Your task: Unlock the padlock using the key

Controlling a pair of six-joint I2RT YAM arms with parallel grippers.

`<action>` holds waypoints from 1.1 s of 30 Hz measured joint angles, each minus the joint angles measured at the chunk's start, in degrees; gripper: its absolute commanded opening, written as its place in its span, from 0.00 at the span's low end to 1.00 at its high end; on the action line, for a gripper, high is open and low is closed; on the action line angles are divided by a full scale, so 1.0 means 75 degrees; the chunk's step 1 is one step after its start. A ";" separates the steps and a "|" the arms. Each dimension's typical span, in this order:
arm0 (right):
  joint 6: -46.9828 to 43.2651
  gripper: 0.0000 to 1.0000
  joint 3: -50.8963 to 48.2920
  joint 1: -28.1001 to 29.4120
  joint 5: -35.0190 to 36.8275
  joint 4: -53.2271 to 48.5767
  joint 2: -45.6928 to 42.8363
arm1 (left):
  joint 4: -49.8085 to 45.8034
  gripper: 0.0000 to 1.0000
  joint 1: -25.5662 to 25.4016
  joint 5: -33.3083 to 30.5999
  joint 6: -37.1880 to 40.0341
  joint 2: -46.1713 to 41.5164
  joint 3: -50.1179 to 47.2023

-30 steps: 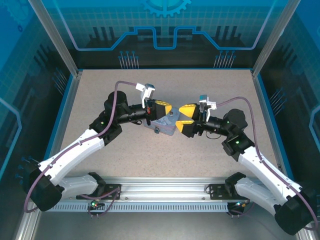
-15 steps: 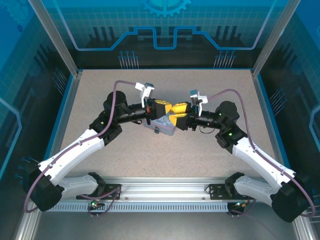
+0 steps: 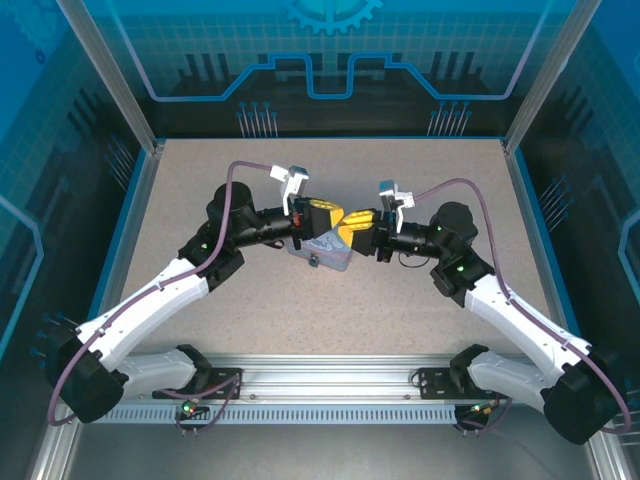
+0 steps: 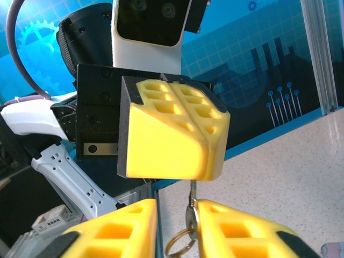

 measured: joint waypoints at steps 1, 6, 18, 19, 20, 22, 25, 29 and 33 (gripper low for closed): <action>-0.0017 0.19 0.0000 0.0000 0.0009 -0.0020 0.0000 | 0.0000 0.00 0.0000 0.0000 0.0000 0.0000 0.0000; -0.0041 0.12 0.0000 -0.0003 0.0122 -0.0102 -0.0009 | 0.0000 0.00 -0.0015 0.0000 -0.0003 0.0000 -0.0006; -0.0058 0.02 -0.0017 -0.0035 0.0236 -0.0256 -0.0169 | 0.0058 0.00 -0.0035 0.0000 -0.0003 -0.0006 -0.0006; -0.0067 0.03 -0.0017 -0.0038 0.0239 -0.0289 -0.0178 | 0.0058 0.00 -0.0041 -0.0003 -0.0003 -0.0006 -0.0012; -0.0085 0.03 -0.0020 -0.0038 0.0242 -0.0323 -0.0192 | 0.0058 0.00 -0.0041 0.0000 -0.0003 -0.0006 -0.0017; -0.0111 0.03 -0.0041 -0.0052 0.0280 -0.0361 -0.0230 | 0.0052 0.00 -0.0044 0.0000 -0.0003 -0.0006 -0.0023; -0.0122 0.03 -0.0067 -0.0061 0.0291 -0.0391 -0.0286 | 0.0058 0.00 -0.0064 -0.0003 -0.0003 -0.0006 -0.0041; -0.0149 0.02 -0.0073 -0.0064 0.0294 -0.0460 -0.0321 | 0.0052 0.00 -0.0073 -0.0003 -0.0003 -0.0006 -0.0050; -0.0227 0.01 -0.0076 -0.0064 0.0326 -0.0586 -0.0388 | 0.0052 0.00 -0.0085 0.0000 -0.0006 -0.0006 -0.0050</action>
